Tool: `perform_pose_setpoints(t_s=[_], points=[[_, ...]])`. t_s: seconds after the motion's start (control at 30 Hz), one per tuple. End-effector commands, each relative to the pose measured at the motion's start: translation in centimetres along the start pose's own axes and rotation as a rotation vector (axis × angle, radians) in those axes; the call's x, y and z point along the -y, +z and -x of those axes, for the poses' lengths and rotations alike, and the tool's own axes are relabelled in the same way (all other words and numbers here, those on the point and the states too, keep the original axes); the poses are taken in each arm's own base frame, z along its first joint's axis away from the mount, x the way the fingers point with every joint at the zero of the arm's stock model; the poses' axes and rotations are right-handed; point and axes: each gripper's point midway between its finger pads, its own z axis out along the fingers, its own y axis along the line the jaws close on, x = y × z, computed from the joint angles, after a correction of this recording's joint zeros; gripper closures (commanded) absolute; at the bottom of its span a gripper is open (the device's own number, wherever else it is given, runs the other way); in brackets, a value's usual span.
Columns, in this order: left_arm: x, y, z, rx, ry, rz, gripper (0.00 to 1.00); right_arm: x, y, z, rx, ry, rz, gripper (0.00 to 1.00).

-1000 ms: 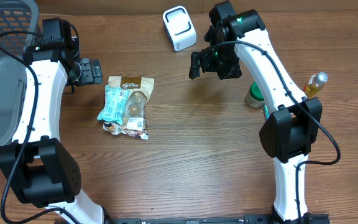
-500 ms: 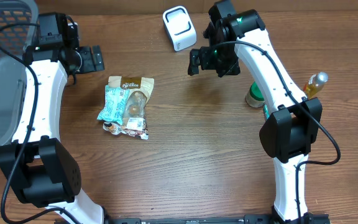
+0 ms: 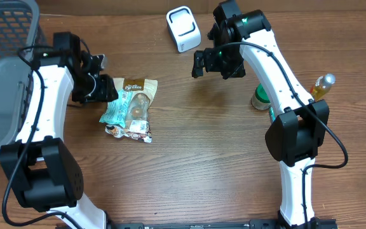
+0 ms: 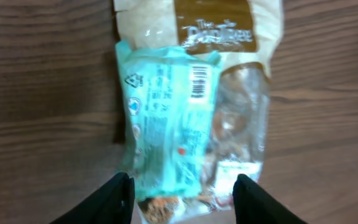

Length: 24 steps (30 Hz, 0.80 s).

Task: Scan the item barcode
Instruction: 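Lower the left gripper onto the PanTree packet and grasp it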

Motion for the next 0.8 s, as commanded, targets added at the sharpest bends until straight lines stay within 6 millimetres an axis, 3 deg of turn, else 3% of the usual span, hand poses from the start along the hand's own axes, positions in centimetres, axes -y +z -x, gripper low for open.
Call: perform_pose_setpoints(t_s=[0.0,0.3,0.47,0.6,0.7,0.77], points=[[-1.5,2.2,-1.0,-0.022,0.023,0.044,0.47,-0.2,-1.4,0.3,0.035,-0.010,0.002,0.00],[-4.2,6.1,-4.2,-0.084,-0.019,0.154,0.46,0.0,-1.4,-0.2,0.017,-0.005,-0.006,0.00],[-3.4,7.3,-5.0,-0.087,-0.027,0.096,0.47,0.0,-1.4,-0.2,0.017,-0.005,-0.005,0.00],[-3.0,8.1,-5.5,-0.086,-0.027,0.064,0.64,0.0,-1.4,-0.3,0.011,-0.003,-0.007,0.00],[-3.0,8.5,-5.8,-0.083,-0.030,0.062,0.96,0.0,-1.4,-0.3,0.011,-0.003,-0.007,0.00],[-2.2,8.4,-5.7,-0.078,-0.033,0.018,0.96,0.0,-1.4,-0.3,0.012,-0.004,-0.007,0.00]])
